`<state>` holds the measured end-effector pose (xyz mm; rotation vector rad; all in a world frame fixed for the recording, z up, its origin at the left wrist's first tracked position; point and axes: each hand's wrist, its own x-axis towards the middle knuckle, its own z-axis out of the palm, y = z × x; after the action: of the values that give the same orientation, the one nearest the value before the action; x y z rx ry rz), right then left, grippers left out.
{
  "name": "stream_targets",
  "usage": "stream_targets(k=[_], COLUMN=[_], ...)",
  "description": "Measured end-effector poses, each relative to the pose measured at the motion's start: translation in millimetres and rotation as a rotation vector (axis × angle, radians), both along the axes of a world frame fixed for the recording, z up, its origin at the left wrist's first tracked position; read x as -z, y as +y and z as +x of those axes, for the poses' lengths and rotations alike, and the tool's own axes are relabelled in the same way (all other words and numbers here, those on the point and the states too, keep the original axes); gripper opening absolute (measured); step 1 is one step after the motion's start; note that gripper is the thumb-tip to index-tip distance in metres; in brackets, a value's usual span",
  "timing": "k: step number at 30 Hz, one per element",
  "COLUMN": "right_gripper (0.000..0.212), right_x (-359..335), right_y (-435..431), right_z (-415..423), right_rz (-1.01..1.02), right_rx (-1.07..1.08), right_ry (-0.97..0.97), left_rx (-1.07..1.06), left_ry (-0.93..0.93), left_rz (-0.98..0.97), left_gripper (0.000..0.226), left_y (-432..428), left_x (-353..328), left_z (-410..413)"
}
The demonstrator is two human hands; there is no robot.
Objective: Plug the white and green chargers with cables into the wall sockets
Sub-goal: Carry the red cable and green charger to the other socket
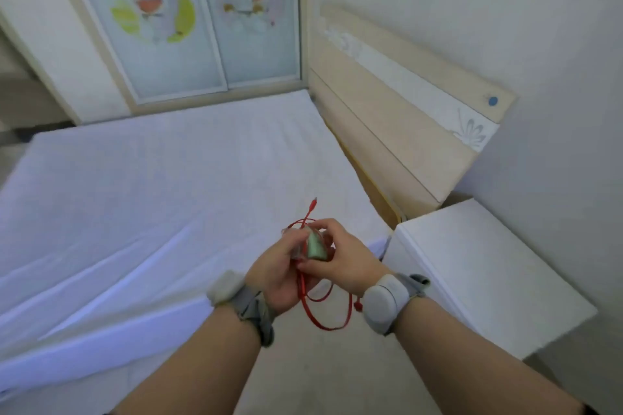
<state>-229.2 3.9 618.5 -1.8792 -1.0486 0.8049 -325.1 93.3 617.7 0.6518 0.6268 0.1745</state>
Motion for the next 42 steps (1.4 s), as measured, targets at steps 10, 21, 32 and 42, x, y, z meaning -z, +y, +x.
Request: stream_targets(k=[10,21,32,42], right_gripper=[0.047,0.027,0.049,0.052], right_x=[-84,-98,-102,-110], right_y=[184,406,608,800], right_z=[-183,-483,-635,-760], right_rz=[0.078,-0.009,-0.081,-0.019], right_rx=[-0.474,-0.75,-0.965,-1.168], right_ry=[-0.218,0.011,-0.049,-0.147], left_rx=[-0.317,-0.613,-0.665,-0.84], left_ry=[0.065,0.204,0.659,0.934], left_rz=[0.241,0.279,0.47,0.624], left_gripper=[0.026,0.012,0.015,0.021], left_y=[135,308,486,632], left_x=[-85,-86,-91,-110], left_z=[-226,-551,-721,-833])
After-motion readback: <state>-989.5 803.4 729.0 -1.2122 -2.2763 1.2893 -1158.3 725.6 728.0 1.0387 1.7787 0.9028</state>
